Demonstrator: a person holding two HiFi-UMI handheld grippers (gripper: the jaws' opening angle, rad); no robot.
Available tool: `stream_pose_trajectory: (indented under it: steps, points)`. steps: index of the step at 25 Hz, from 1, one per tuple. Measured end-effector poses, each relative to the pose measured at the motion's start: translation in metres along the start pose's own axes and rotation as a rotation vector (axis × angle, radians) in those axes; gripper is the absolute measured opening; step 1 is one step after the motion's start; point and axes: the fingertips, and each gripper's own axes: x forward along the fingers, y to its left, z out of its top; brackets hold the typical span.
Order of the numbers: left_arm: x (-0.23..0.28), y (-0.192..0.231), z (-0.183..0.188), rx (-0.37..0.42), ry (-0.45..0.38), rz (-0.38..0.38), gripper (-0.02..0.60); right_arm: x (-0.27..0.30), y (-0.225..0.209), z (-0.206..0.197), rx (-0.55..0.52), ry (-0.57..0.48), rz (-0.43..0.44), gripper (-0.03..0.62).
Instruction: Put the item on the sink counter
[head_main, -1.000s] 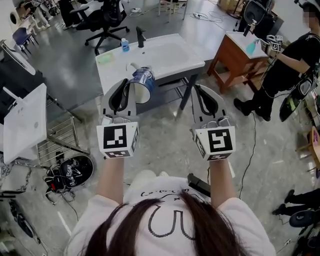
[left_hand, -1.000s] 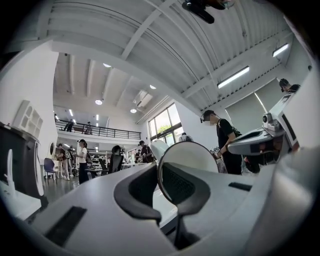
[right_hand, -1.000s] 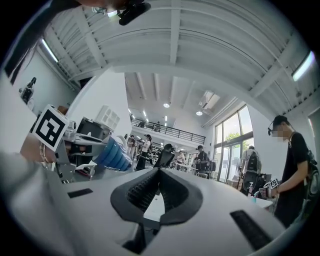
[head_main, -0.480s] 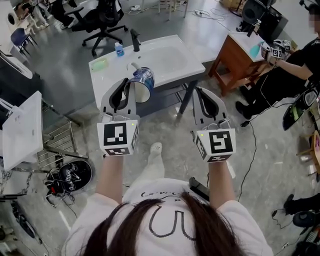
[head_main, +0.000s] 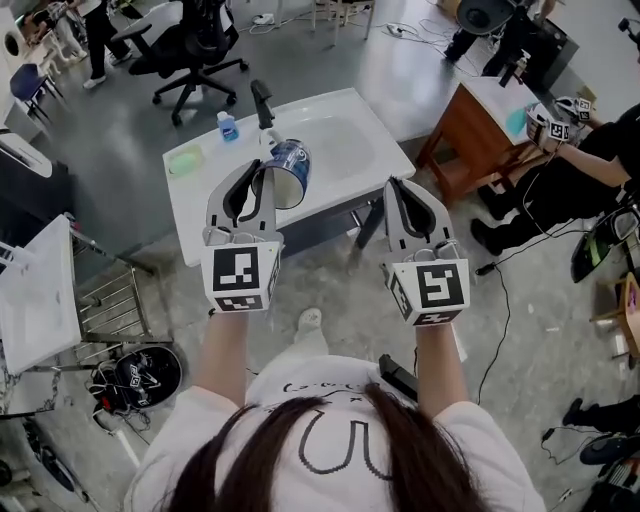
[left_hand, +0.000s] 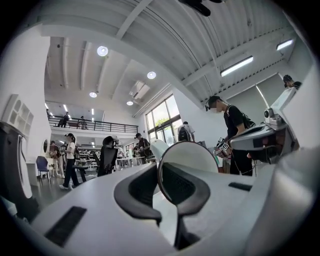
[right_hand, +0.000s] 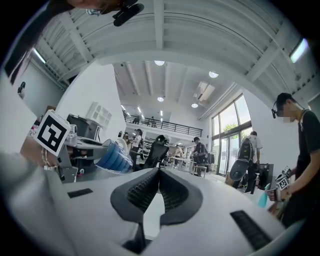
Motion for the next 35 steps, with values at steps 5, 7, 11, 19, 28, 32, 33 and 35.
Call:
stream_pose_trajectory:
  steps: [5, 7, 11, 19, 28, 32, 33, 35]
  points:
    - [0.057, 0.026, -0.01, -0.002, 0.0, -0.011, 0.041, 0.06, -0.016, -0.004, -0.007, 0.004, -0.011, 0.028]
    - [0.078, 0.035, -0.014, -0.004, 0.004, -0.016, 0.041, 0.082, -0.023, -0.008, -0.008, 0.011, -0.014, 0.028]
    - [0.108, 0.05, -0.022, -0.003, 0.019, -0.013, 0.041, 0.113, -0.034, -0.014, 0.005, 0.02, -0.016, 0.028]
    - [0.145, 0.062, -0.037, -0.011, 0.036, -0.011, 0.041, 0.152, -0.051, -0.034, 0.026, 0.044, -0.012, 0.028]
    - [0.195, 0.049, -0.05, -0.008, 0.089, 0.013, 0.041, 0.189, -0.088, -0.056, 0.056, 0.054, 0.03, 0.028]
    - [0.229, 0.039, -0.053, -0.009, 0.125, 0.053, 0.041, 0.217, -0.116, -0.065, 0.067, 0.051, 0.085, 0.029]
    - [0.238, 0.038, -0.055, -0.011, 0.138, 0.068, 0.041, 0.226, -0.123, -0.067, 0.069, 0.049, 0.1, 0.028]
    - [0.256, 0.035, -0.064, -0.017, 0.168, 0.098, 0.041, 0.241, -0.135, -0.073, 0.073, 0.044, 0.129, 0.029]
